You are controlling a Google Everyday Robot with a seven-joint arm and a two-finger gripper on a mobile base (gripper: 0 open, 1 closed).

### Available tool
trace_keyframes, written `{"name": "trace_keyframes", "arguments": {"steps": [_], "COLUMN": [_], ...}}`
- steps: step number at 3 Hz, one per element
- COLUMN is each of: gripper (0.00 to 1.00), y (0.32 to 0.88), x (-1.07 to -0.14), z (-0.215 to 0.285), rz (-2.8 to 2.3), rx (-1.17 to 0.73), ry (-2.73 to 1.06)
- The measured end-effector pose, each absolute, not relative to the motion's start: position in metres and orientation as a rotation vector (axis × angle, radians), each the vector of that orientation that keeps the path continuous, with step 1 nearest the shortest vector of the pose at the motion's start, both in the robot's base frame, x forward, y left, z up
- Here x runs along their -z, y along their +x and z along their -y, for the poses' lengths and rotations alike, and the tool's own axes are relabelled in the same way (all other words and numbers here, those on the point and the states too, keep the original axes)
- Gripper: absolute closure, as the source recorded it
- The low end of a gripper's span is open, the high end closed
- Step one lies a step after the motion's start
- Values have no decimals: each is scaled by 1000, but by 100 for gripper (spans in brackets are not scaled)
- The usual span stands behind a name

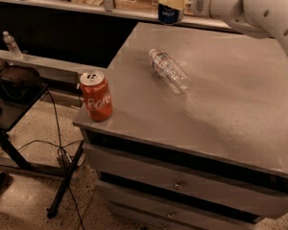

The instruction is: Move pepsi can near coke can

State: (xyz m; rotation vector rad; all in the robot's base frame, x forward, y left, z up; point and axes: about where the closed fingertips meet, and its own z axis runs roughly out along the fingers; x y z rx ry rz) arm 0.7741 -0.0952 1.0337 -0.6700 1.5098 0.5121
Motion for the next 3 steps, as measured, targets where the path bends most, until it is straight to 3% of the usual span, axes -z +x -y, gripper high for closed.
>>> {"name": "trace_keyframes", "arguments": {"steps": [1, 3], "gripper": [100, 100], "y": [724, 722], "x": [-1018, -1020], "z": [101, 97], "rz": [-1564, -1555], "rx": [-491, -524], "ry": [-646, -690]}}
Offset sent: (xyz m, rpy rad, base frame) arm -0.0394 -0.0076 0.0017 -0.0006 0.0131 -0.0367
